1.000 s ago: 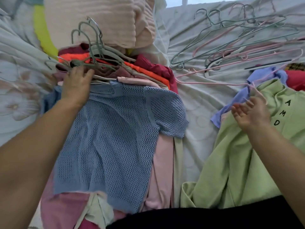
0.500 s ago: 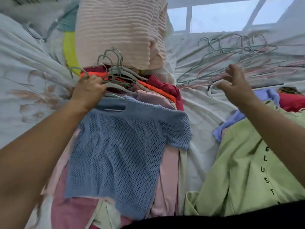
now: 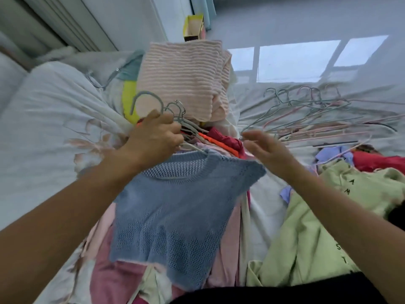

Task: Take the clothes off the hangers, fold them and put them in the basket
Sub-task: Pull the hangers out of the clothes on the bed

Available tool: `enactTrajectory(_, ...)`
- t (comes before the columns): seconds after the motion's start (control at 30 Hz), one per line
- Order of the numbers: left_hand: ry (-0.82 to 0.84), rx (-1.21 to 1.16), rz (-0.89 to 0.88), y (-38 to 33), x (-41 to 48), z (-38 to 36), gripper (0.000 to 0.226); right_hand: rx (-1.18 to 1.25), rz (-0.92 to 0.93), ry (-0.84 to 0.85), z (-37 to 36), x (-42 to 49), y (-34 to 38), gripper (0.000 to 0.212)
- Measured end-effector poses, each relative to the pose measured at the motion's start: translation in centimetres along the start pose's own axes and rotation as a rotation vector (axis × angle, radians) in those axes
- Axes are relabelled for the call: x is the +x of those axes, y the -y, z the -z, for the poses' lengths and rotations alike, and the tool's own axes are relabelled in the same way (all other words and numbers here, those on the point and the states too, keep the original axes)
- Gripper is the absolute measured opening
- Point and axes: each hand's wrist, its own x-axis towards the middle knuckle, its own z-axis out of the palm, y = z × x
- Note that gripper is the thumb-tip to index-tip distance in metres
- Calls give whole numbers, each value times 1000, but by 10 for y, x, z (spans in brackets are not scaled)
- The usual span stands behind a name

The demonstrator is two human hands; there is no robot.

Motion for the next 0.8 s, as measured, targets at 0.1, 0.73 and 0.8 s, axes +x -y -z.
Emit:
enactTrajectory(0.1, -118, 22, -9, -7, 9, 42, 16, -277, 200, 100, -30, -23, 53, 40)
enactTrajectory(0.73, -347, -250, 373, -65, -73, 142, 27, 152, 198, -81, 117, -176, 93, 23)
enactTrajectory(0.8, -341, -295, 406, -73, -76, 143, 27, 361, 140, -127, 115, -189, 97, 26)
